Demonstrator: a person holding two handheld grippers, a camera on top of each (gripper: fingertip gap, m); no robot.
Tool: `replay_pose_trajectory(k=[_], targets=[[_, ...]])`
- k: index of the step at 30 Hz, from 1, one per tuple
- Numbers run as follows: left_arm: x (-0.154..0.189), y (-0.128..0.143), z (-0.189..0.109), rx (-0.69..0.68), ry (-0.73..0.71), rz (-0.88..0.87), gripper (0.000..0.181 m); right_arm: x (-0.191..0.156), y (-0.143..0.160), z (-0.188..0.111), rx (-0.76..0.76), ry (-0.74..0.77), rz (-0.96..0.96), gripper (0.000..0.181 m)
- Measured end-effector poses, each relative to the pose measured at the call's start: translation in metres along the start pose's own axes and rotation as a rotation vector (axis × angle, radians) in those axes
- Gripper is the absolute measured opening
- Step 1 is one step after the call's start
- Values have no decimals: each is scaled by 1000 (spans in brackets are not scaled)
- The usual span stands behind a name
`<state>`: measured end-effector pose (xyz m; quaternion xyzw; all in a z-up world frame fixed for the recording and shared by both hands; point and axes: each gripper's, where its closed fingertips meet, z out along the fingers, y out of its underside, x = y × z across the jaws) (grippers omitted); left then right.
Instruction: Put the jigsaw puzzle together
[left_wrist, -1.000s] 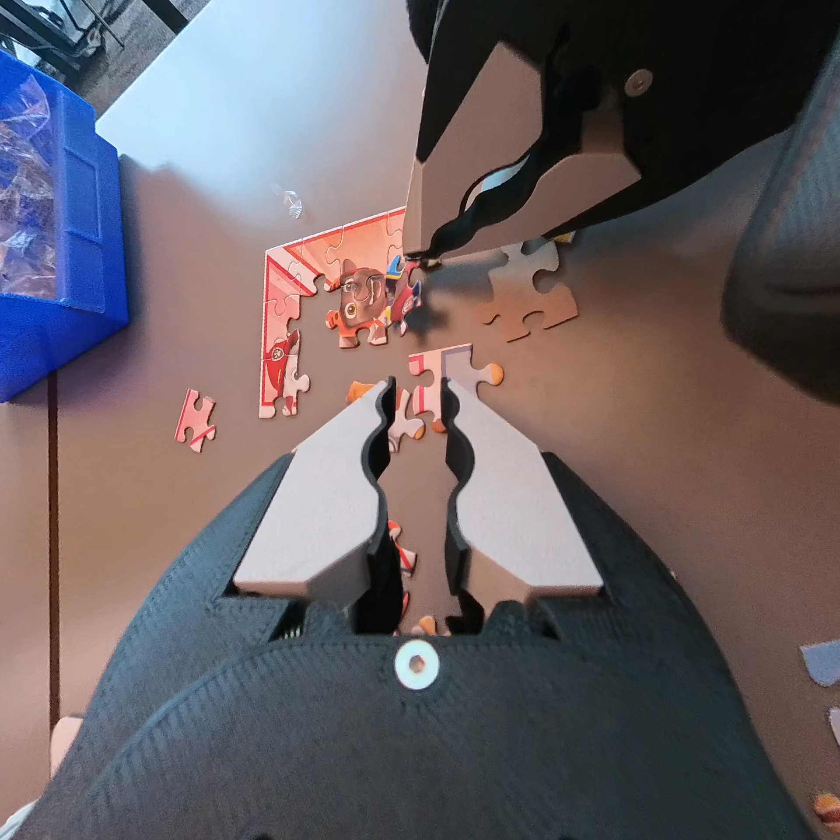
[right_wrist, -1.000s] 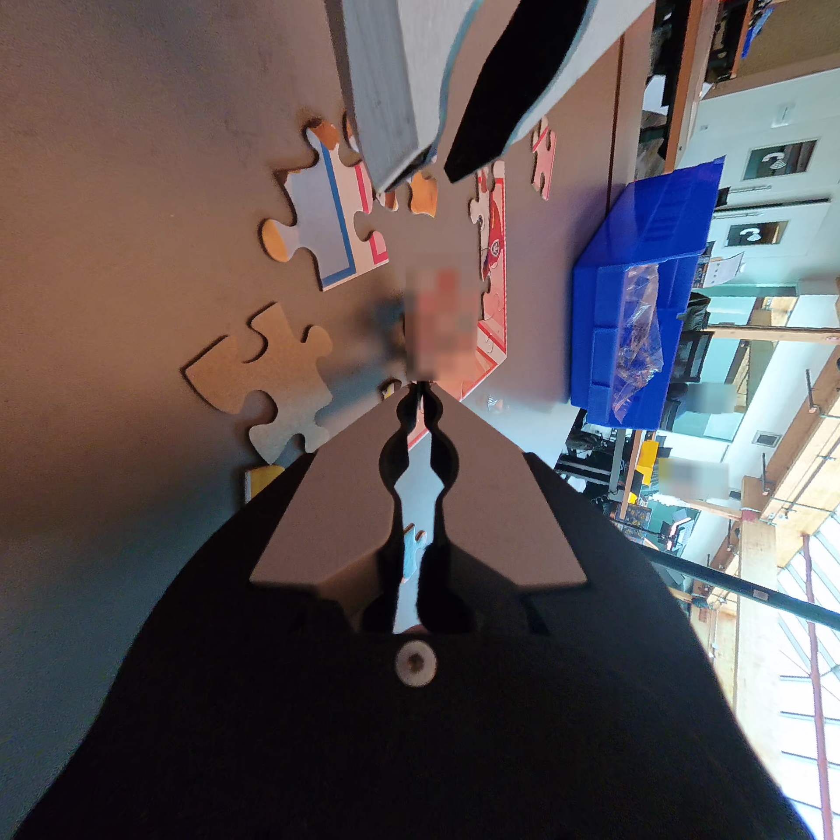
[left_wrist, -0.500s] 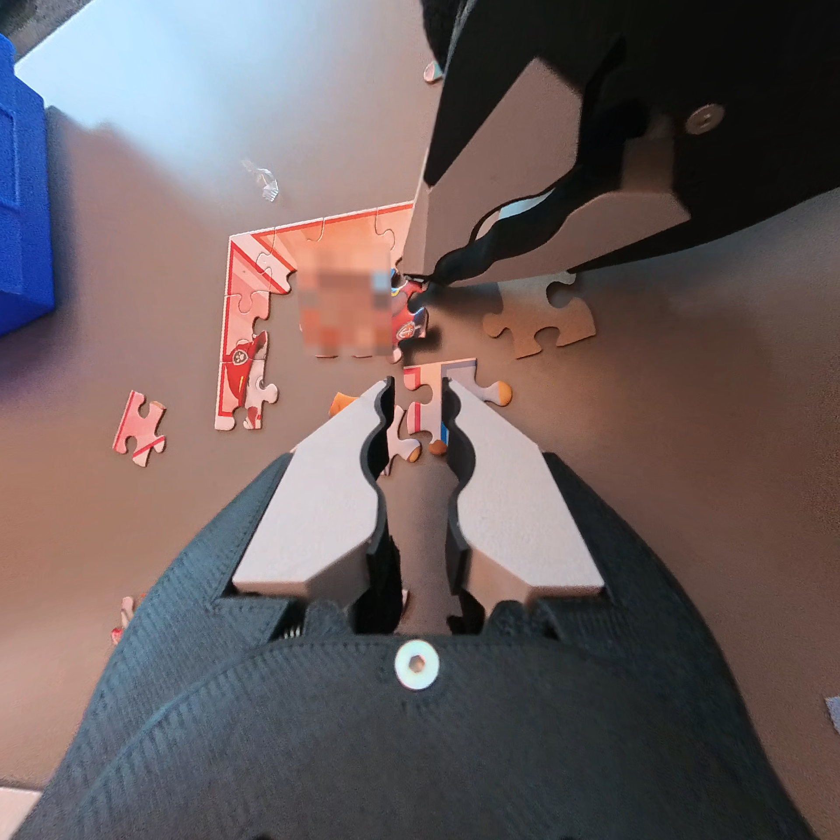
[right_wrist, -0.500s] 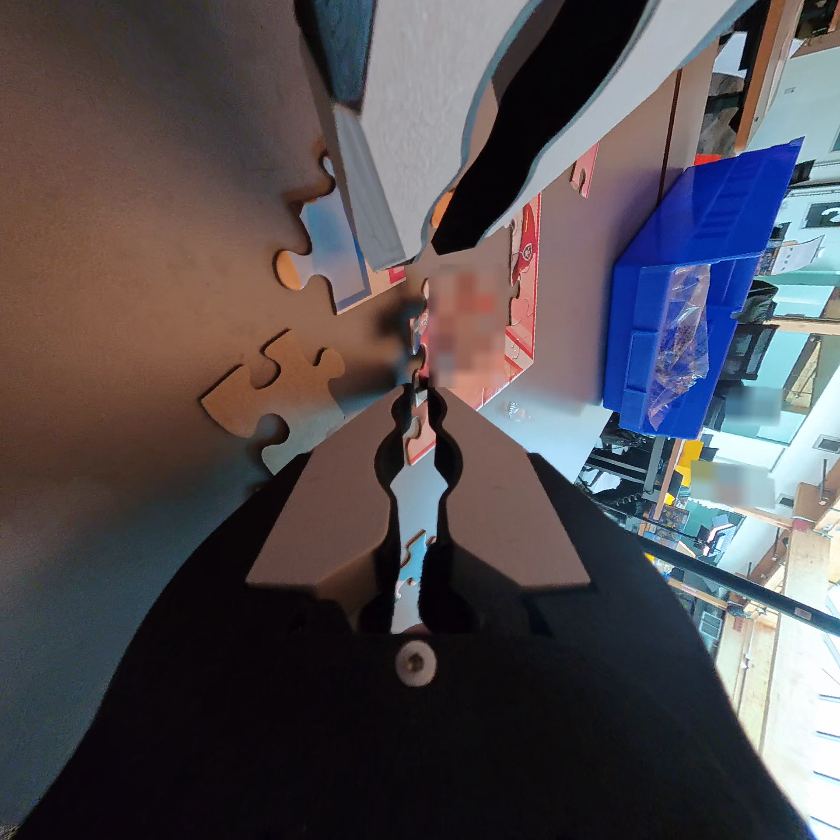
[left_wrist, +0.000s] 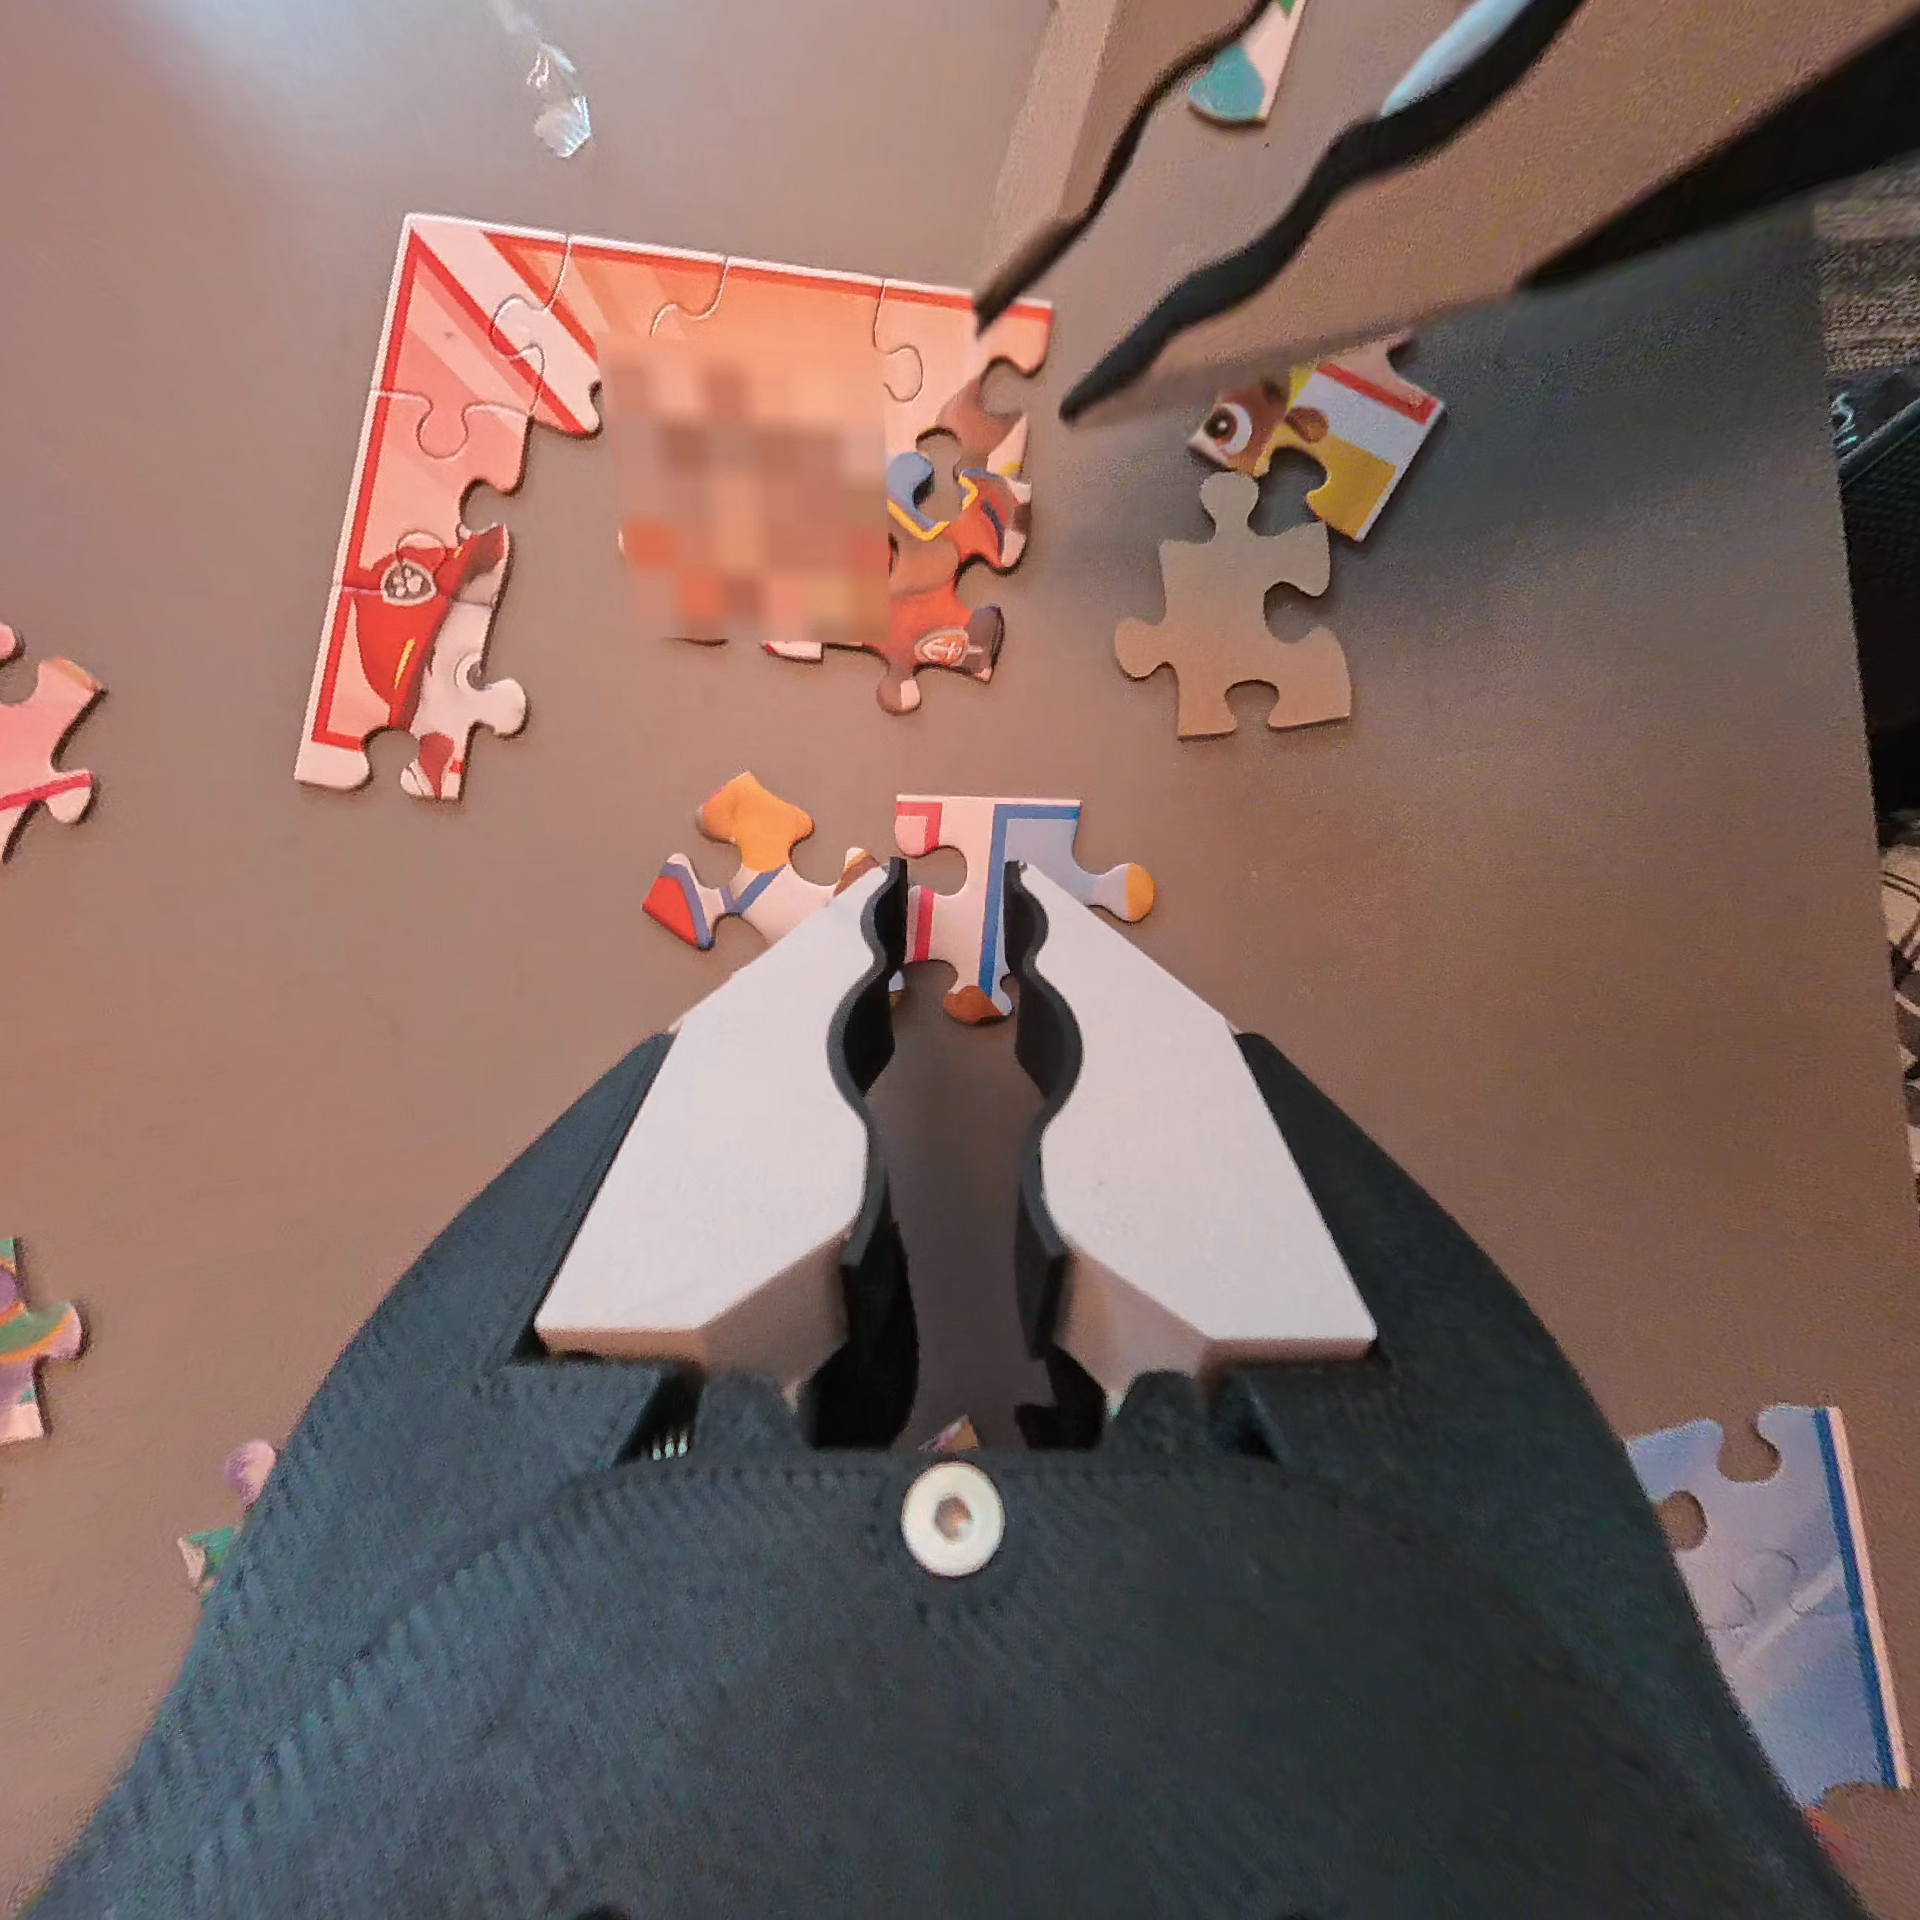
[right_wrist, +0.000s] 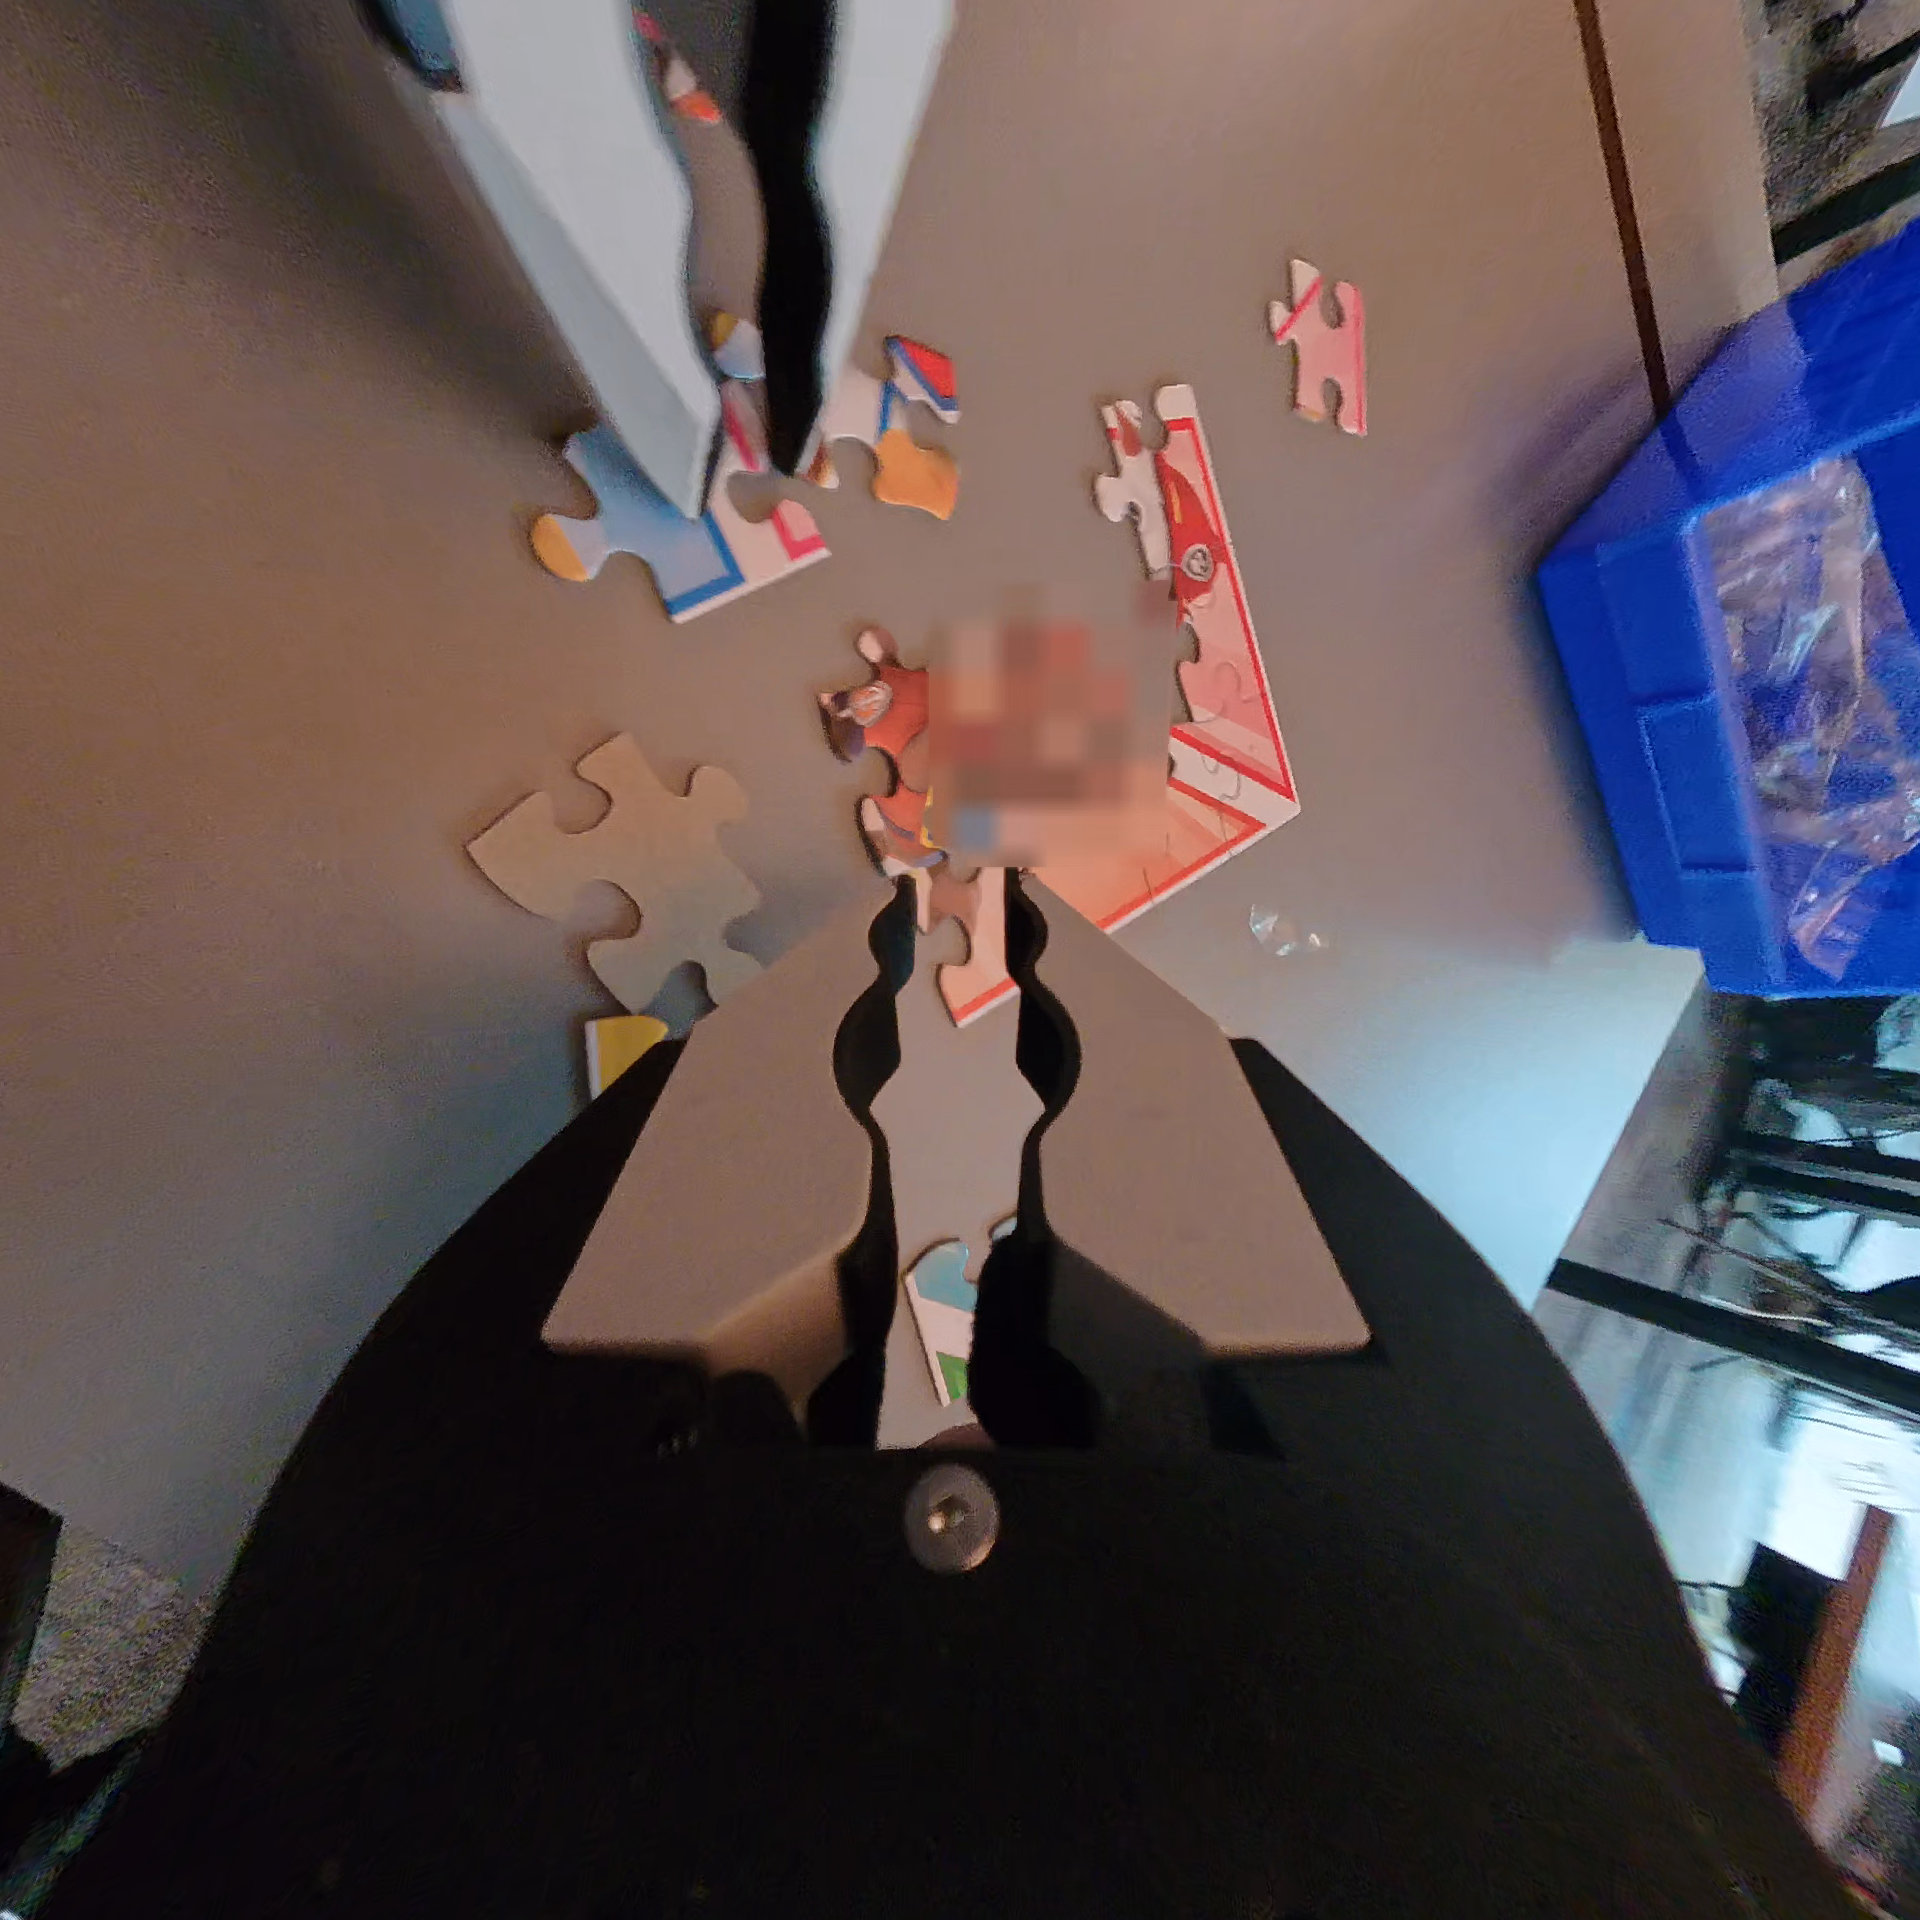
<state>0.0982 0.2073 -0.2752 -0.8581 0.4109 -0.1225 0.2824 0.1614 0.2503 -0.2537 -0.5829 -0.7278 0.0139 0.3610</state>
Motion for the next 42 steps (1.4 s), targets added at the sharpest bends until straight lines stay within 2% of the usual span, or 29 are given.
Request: replay_pose_trajectory(k=[6,9,14,20,24,36,42], targets=[[4,15,-10,-32,25,-68,17,16,8,-6,88,-88,193,15],[1,20,-17,-65,-4,-58,21,15,11,-2,106,-127,221,15],[2,-11,-17,19,-16,-35,24,9,8,10,131,-202,255,17],[6,-19,15,-43,-6,6,26,9,6,26,125,-243,276,22],[6,-27,21,-25,-2,3,24,1,1,28,141,-317,289,18],[2,-16,13,-62,-11,-10,25,-33,-22,20,194,-483,261,18],[-5,-9,7,-70,-38,-19,25,-26,-18,16,192,-449,311,21]])
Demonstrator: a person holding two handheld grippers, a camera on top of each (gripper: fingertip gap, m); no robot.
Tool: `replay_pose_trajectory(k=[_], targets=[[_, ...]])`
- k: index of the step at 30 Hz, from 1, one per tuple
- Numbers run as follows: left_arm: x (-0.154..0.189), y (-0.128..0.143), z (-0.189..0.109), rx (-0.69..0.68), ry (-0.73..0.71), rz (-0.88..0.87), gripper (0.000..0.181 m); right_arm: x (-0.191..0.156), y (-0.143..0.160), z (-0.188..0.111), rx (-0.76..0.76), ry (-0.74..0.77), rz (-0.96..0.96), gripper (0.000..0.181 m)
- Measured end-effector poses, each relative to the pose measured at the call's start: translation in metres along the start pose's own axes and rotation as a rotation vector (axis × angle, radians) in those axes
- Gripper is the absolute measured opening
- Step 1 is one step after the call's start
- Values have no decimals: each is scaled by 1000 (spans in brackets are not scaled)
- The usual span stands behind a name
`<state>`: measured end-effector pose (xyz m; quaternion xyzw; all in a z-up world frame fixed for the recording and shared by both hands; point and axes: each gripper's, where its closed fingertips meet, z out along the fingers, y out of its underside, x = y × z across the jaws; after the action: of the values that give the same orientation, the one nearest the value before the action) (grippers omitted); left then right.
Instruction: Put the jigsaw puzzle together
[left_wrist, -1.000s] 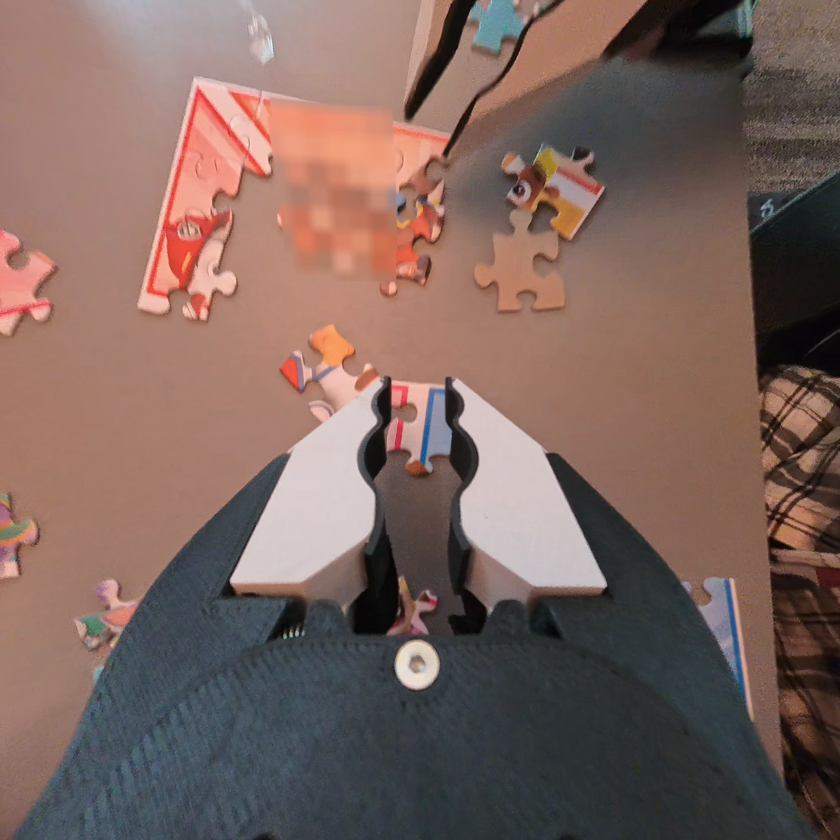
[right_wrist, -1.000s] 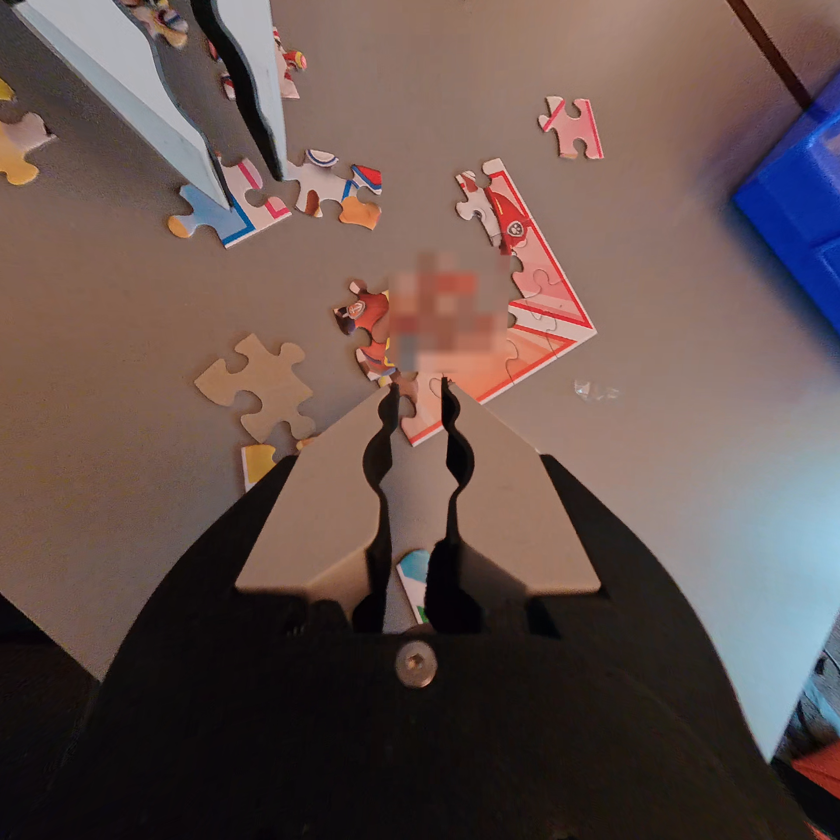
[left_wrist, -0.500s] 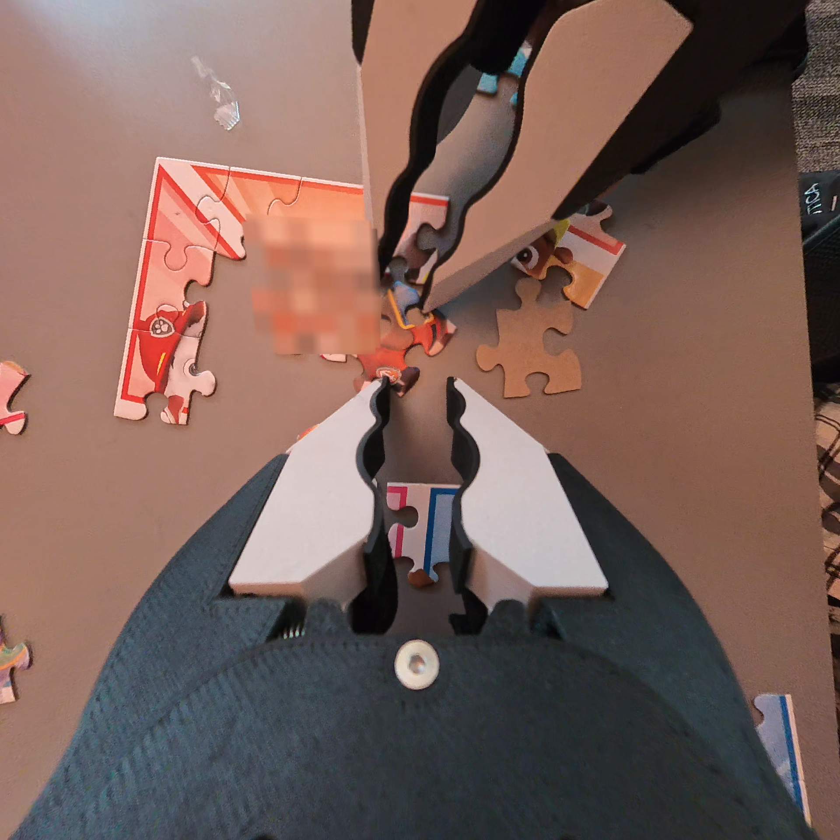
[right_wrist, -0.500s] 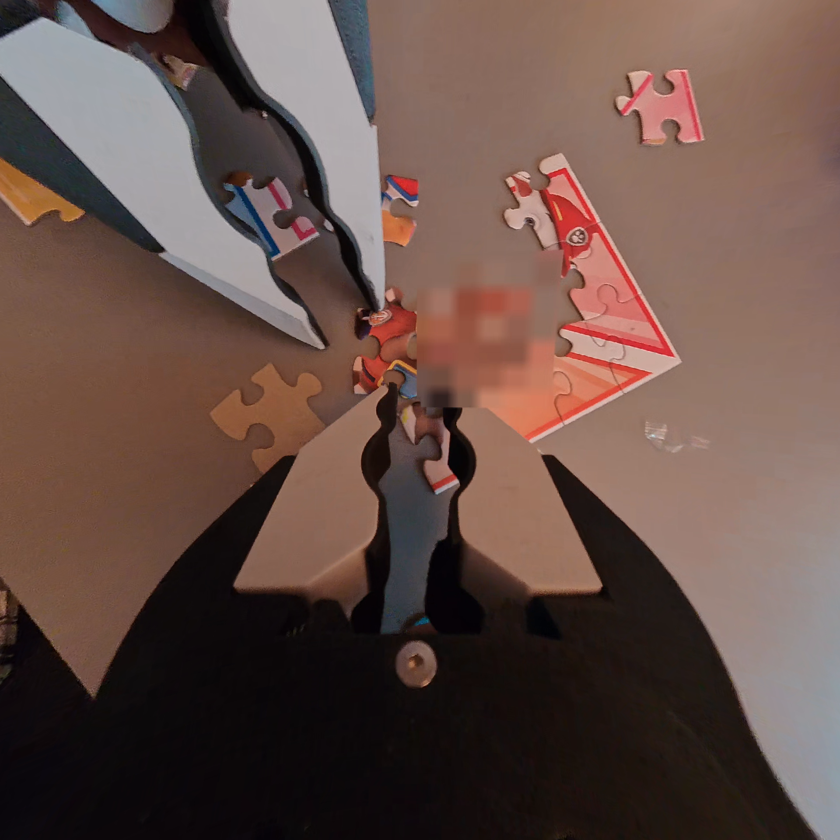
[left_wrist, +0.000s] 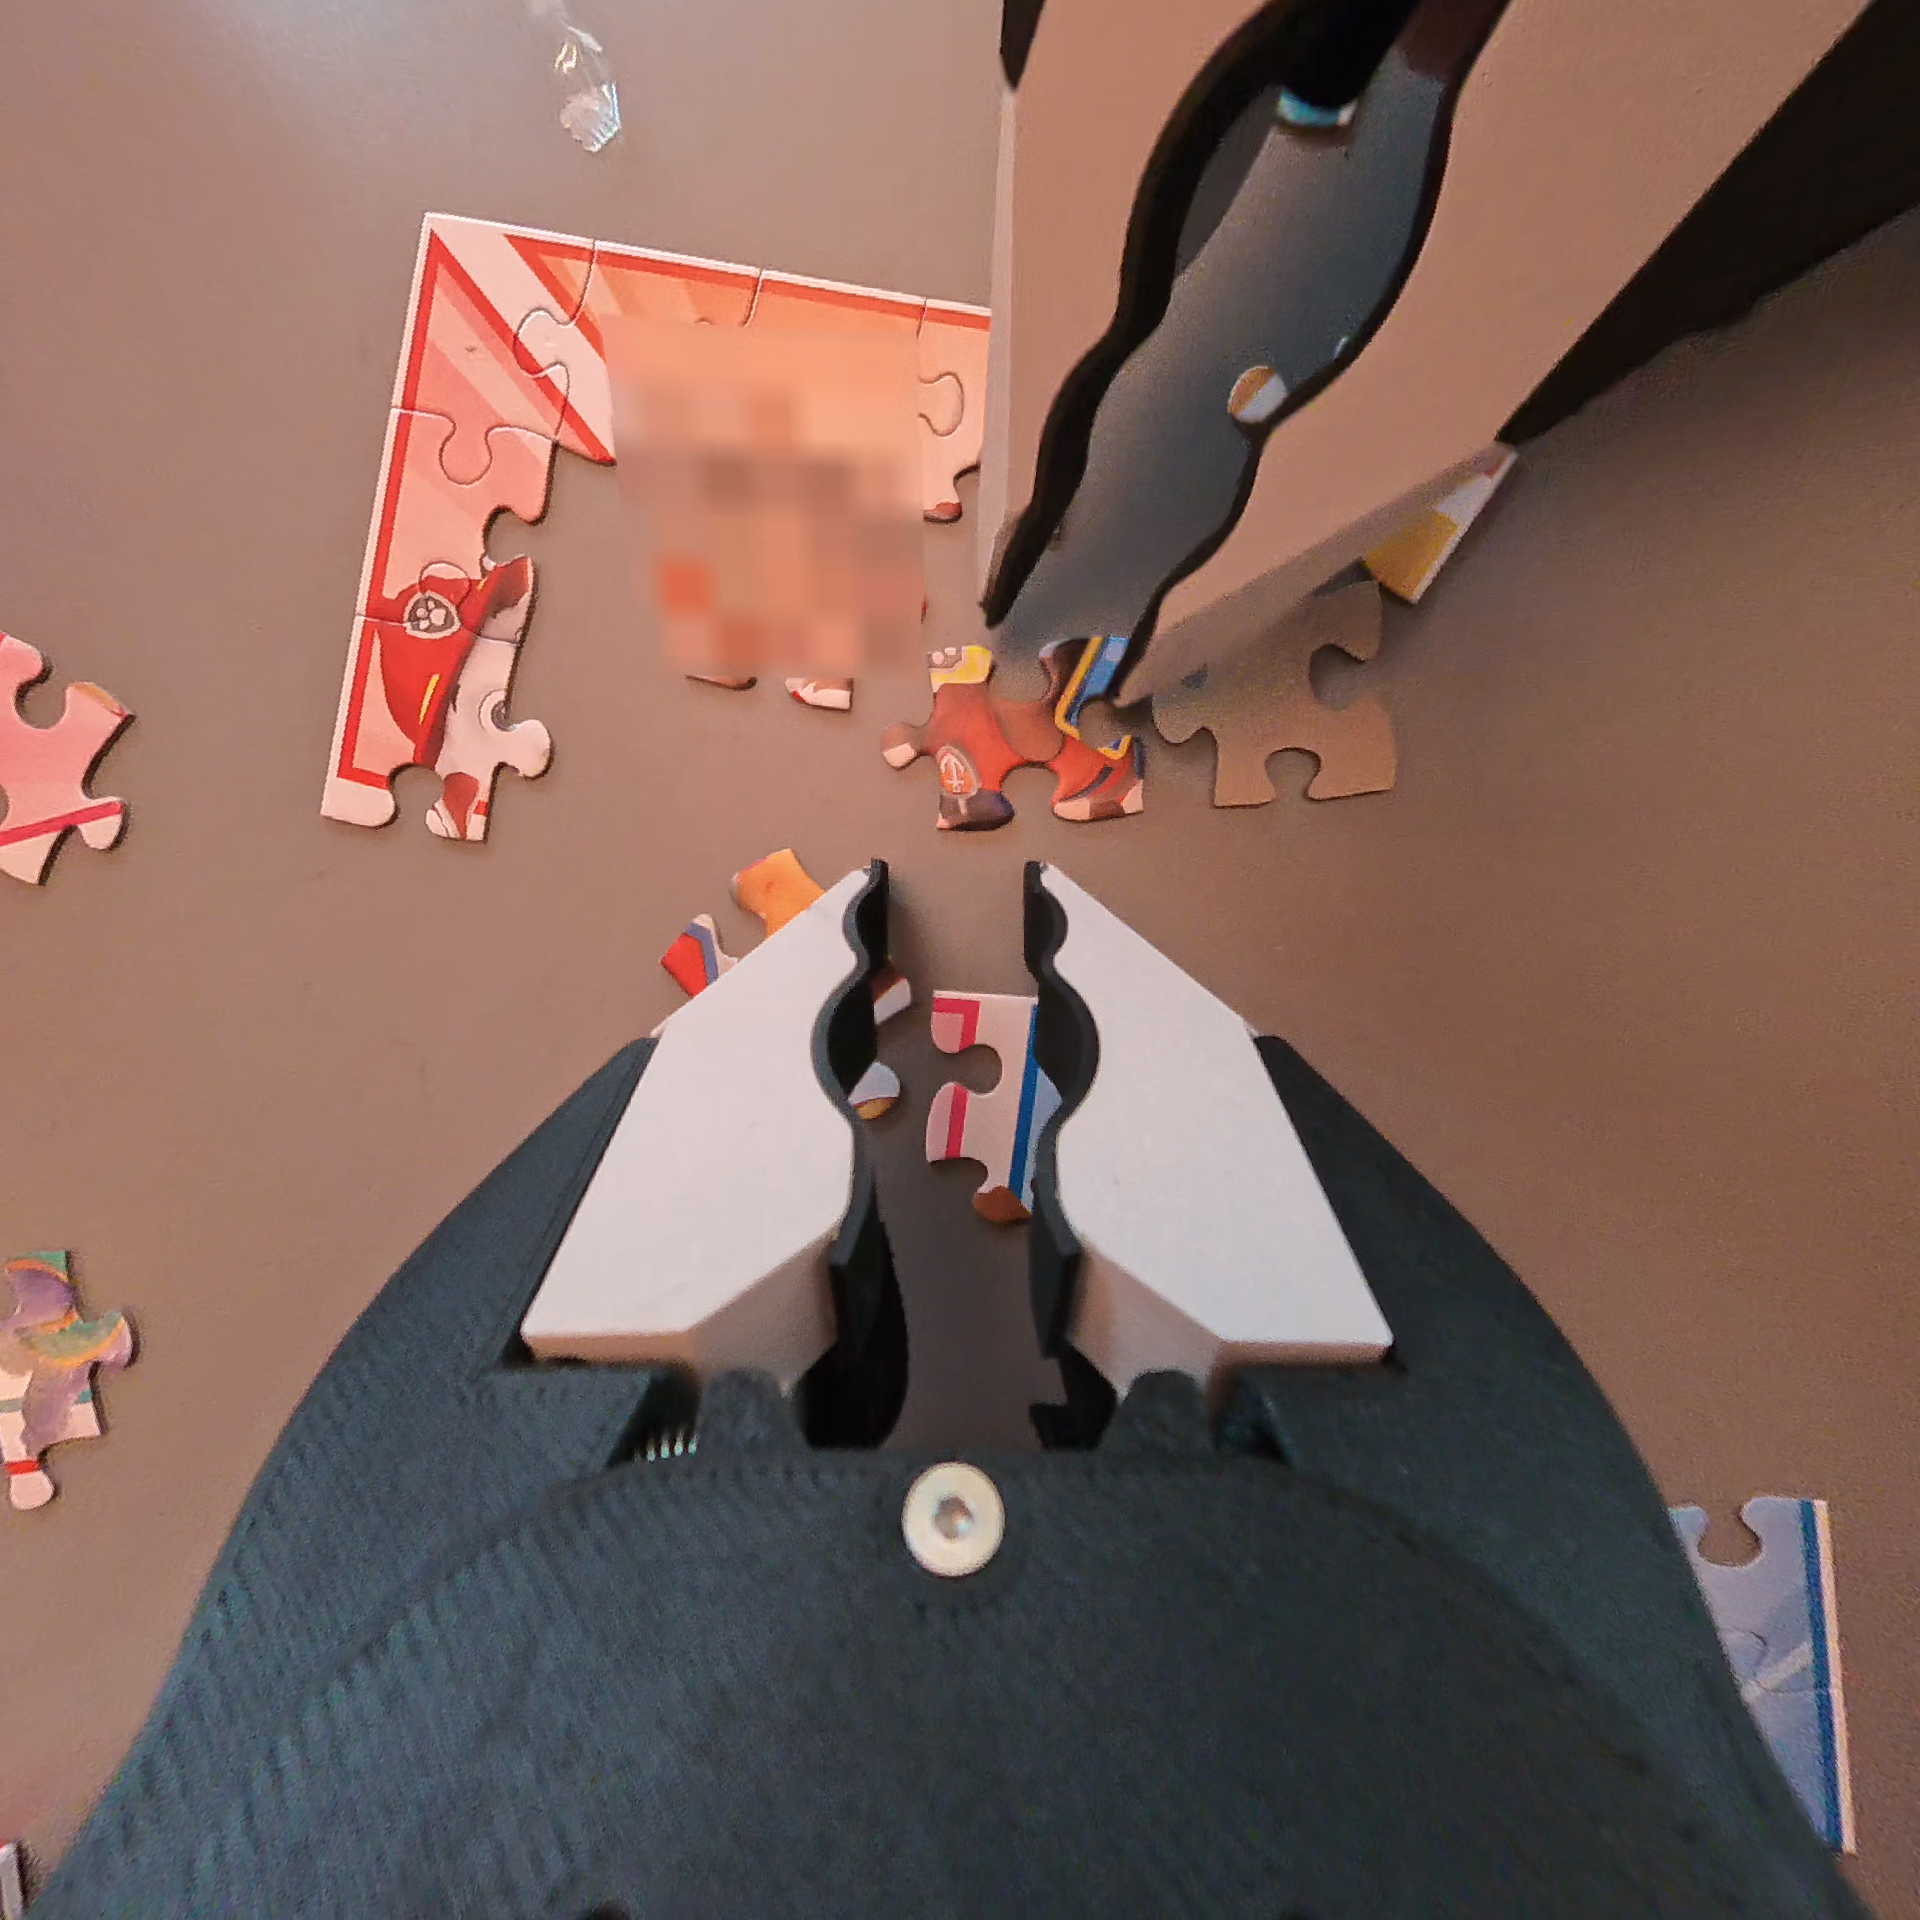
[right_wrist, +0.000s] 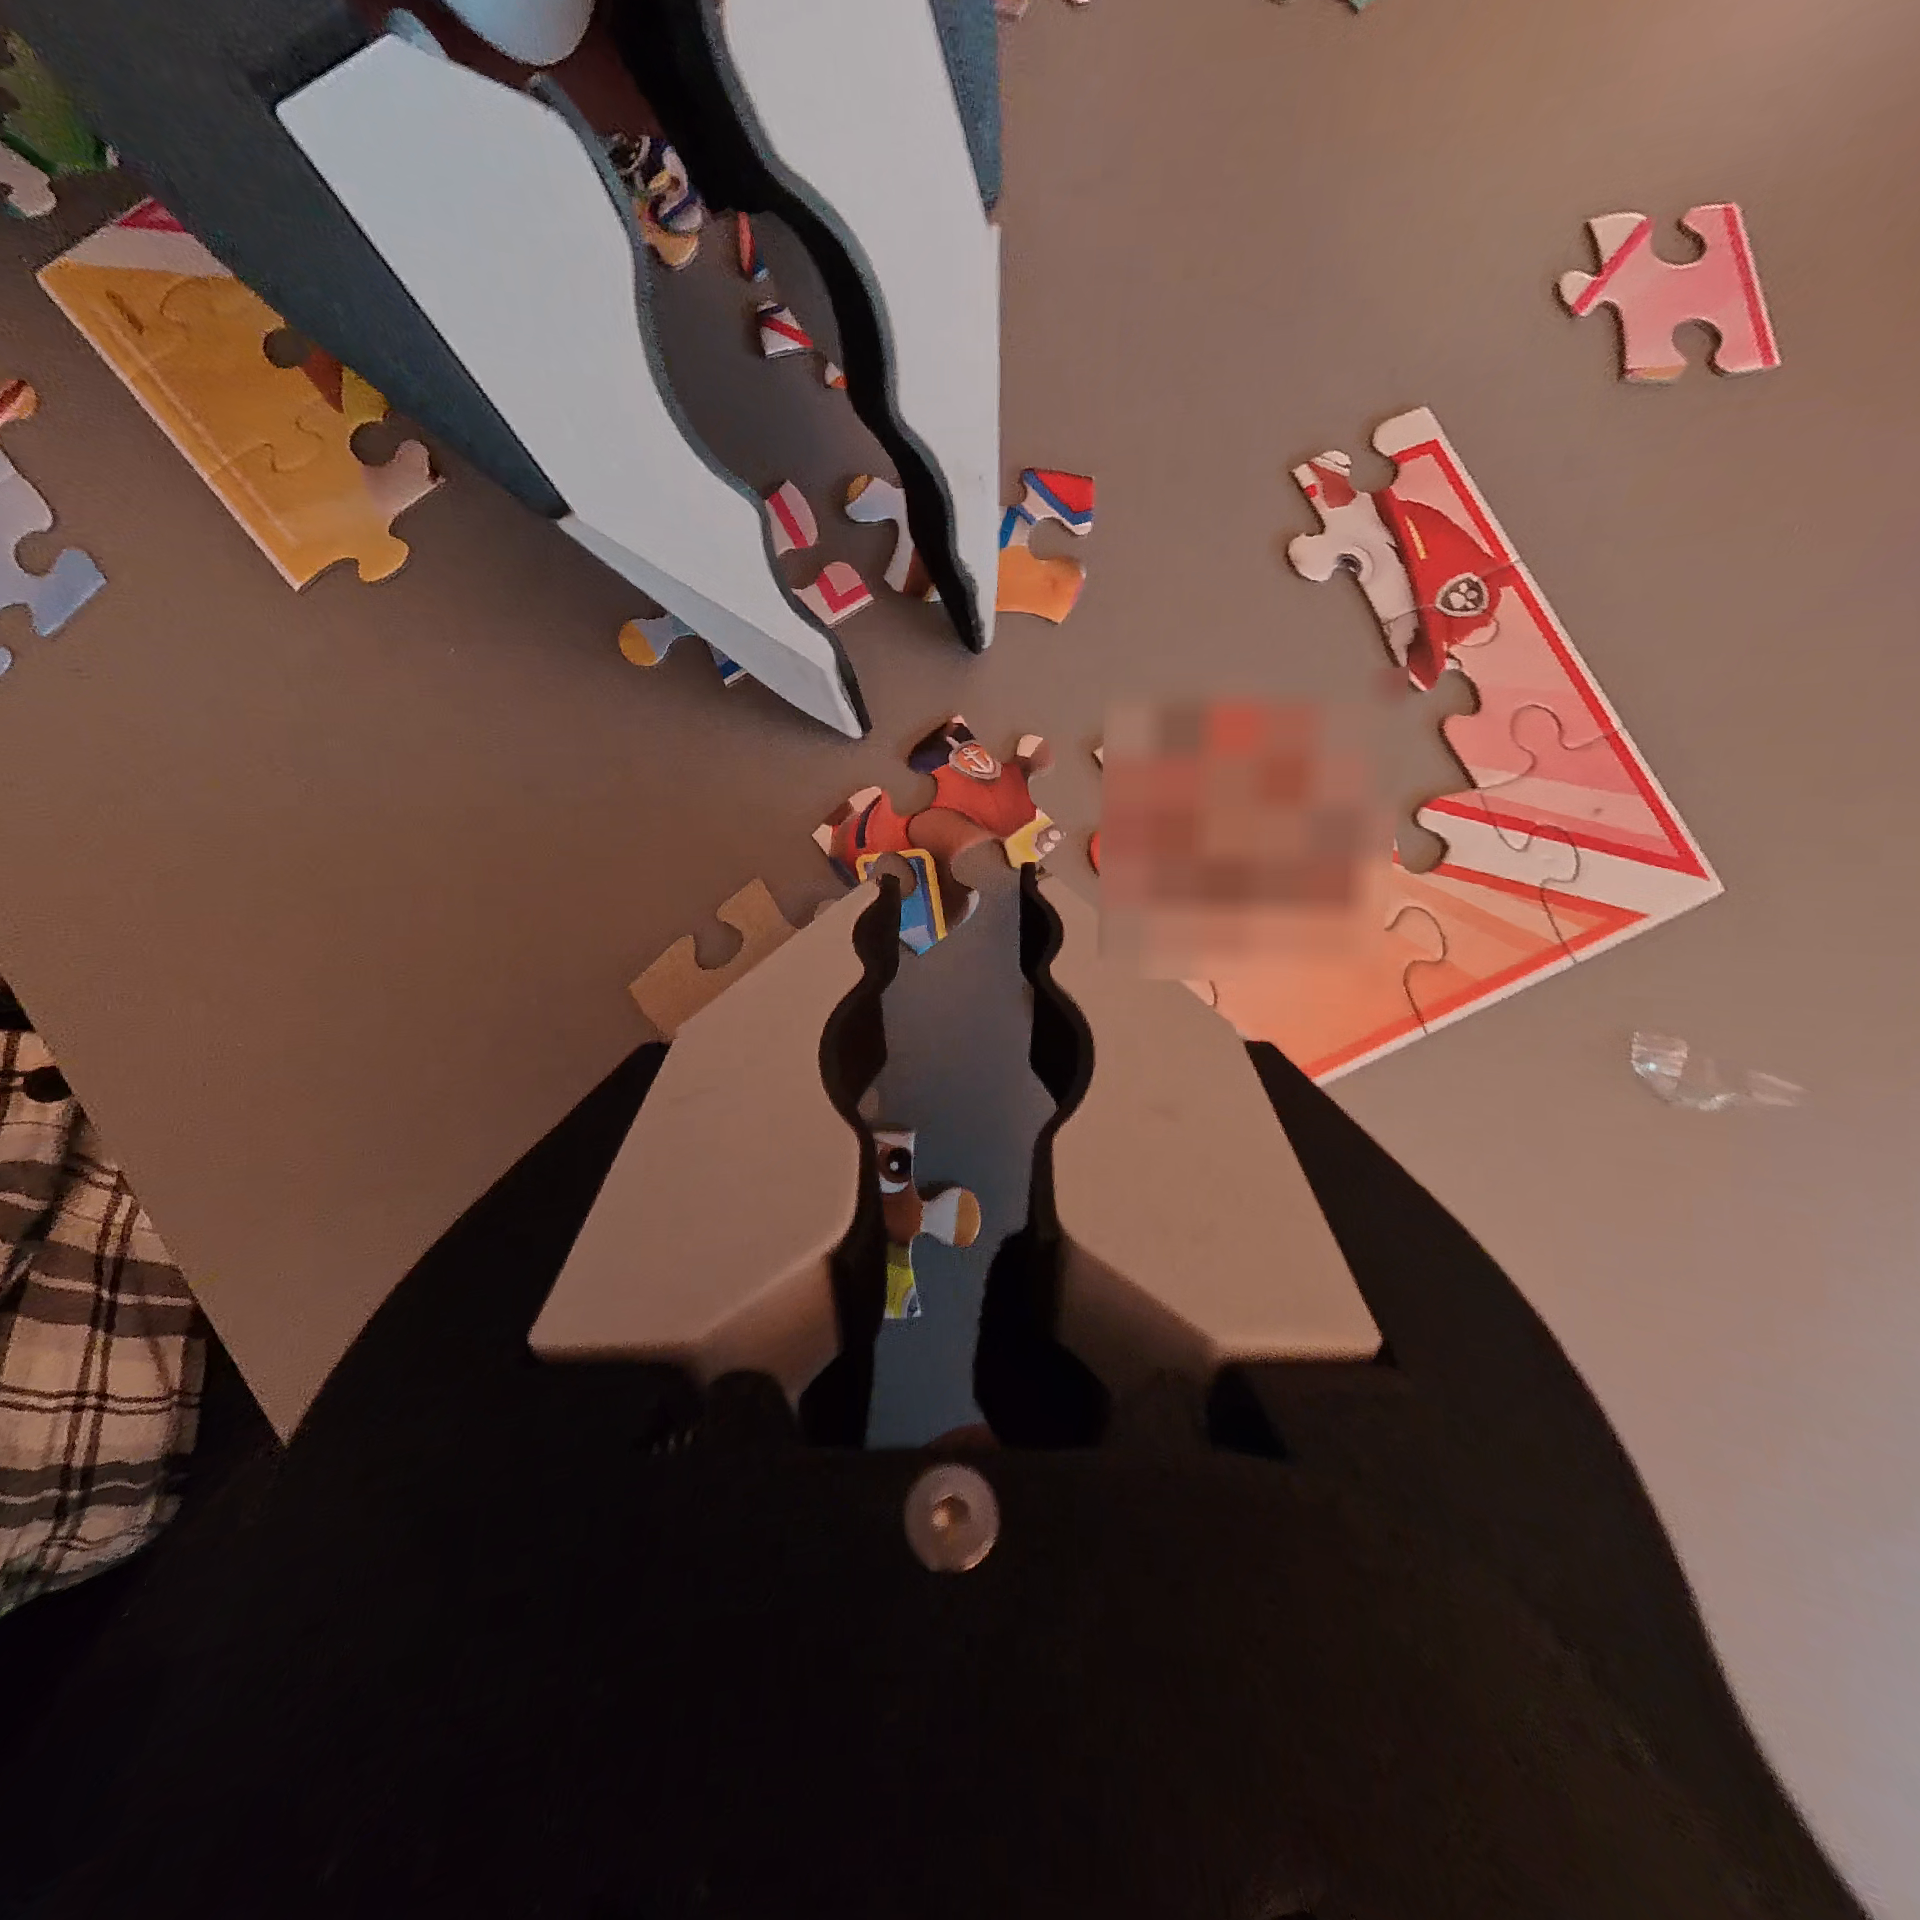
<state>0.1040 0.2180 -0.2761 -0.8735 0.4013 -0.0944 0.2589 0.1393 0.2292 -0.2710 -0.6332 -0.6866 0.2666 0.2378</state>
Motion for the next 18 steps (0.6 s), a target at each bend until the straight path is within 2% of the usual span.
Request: replay_pose_trajectory(k=[9,16,18], targets=[[10,-3,1,4,33,9,26,-14,1,5,-25,-24,13,22],[11,1,-2,21,69,-33,34,-14,-6,12,0,-15,16,18],[13,1,-2,21,79,-33,41,-14,-8,13,10,-8,21,18]])
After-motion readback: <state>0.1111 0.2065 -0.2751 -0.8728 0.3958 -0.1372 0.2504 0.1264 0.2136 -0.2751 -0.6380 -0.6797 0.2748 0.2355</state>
